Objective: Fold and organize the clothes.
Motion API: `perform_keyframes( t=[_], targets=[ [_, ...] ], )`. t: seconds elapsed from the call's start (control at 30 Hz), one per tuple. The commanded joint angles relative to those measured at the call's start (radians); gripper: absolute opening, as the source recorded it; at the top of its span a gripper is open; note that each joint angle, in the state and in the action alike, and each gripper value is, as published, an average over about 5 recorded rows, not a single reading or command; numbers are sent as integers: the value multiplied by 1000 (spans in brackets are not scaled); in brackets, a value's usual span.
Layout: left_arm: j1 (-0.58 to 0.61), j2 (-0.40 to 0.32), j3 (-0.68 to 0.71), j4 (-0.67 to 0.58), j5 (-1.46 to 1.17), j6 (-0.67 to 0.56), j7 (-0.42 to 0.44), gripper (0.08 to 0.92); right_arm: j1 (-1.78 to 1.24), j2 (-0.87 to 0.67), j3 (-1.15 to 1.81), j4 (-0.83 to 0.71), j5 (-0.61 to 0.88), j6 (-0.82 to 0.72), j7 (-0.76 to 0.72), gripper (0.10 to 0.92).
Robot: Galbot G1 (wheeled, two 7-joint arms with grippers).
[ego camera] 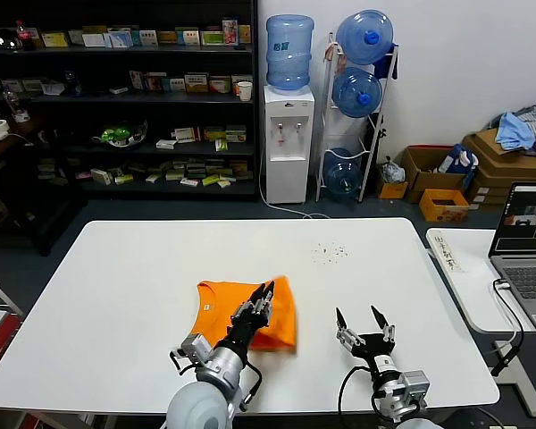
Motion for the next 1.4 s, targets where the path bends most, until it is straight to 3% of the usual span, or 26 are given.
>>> perform_keyframes(
  t=[0.03, 0.27, 0.53, 0.67, 1.4],
  targets=[
    [309, 56, -290, -66, 449, -349, 334, 426, -34, 17, 85, 47, -137, 237, -216, 823],
    [491, -55, -613, 127, 518, -657, 474, 626, -129, 80, 165, -8, -225, 372, -283, 823],
    [573, -184, -662, 148, 527, -716, 550, 812, -219, 229, 219, -22, -313, 498, -314, 823],
    [562, -210, -662, 125, 531, -716, 558, 822, -230, 268, 237, -22, -347, 529, -312, 823],
    [552, -195, -697, 131, 495, -738, 584, 823, -218, 294, 276, -66, -323, 545, -287, 823]
  ],
)
